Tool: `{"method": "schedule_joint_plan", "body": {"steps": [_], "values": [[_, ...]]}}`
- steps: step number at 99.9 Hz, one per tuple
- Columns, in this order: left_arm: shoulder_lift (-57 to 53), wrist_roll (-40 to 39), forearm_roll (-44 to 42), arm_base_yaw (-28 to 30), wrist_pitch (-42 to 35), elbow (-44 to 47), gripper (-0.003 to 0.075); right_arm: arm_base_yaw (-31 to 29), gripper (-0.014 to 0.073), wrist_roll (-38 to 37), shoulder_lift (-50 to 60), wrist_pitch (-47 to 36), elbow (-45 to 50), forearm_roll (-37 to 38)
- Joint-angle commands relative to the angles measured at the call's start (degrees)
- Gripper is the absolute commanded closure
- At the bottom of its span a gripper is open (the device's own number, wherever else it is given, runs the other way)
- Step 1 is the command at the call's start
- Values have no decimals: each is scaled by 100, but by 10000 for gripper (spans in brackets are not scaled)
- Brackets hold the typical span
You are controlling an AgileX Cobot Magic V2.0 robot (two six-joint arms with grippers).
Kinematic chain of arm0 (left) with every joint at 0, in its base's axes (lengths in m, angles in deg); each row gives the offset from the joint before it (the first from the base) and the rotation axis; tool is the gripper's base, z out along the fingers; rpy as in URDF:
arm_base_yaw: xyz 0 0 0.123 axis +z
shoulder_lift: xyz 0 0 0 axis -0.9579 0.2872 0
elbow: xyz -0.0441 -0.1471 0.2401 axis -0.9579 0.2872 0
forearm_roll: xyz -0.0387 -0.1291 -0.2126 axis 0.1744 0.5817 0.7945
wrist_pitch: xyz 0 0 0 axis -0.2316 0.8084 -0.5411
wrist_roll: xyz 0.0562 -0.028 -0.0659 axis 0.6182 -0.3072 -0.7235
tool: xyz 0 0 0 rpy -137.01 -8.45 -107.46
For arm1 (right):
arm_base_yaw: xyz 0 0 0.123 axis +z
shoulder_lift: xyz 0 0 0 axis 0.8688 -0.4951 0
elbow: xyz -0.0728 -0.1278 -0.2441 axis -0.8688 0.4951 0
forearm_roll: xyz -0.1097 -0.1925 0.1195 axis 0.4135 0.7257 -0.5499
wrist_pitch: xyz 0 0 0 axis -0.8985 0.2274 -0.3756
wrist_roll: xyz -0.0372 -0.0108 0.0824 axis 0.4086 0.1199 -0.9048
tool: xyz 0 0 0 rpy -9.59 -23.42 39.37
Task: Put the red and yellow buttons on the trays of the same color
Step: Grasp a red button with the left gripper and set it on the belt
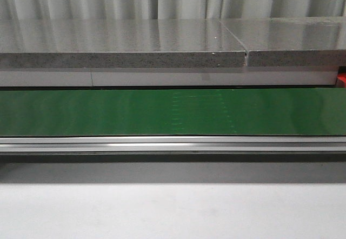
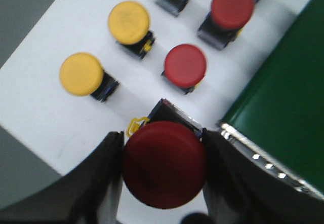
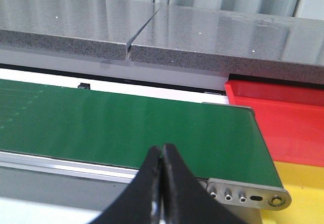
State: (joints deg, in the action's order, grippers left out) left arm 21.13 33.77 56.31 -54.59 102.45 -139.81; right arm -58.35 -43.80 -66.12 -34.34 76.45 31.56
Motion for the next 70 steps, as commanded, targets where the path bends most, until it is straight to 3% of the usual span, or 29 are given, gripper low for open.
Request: {"method": "schedule_joint_plan", "body": {"steps": [1,30,70], "values": [[-136,431,544,6,-194,-511,659,9,661,-4,90,-447,-53,72],[570,624,804,-661,-171,-1357,659,9,661,-4,90,-447,-53,72],[1629,624,818,-1541,-225,-1604,659,9,661,-4,90,-447,-53,72]]}}
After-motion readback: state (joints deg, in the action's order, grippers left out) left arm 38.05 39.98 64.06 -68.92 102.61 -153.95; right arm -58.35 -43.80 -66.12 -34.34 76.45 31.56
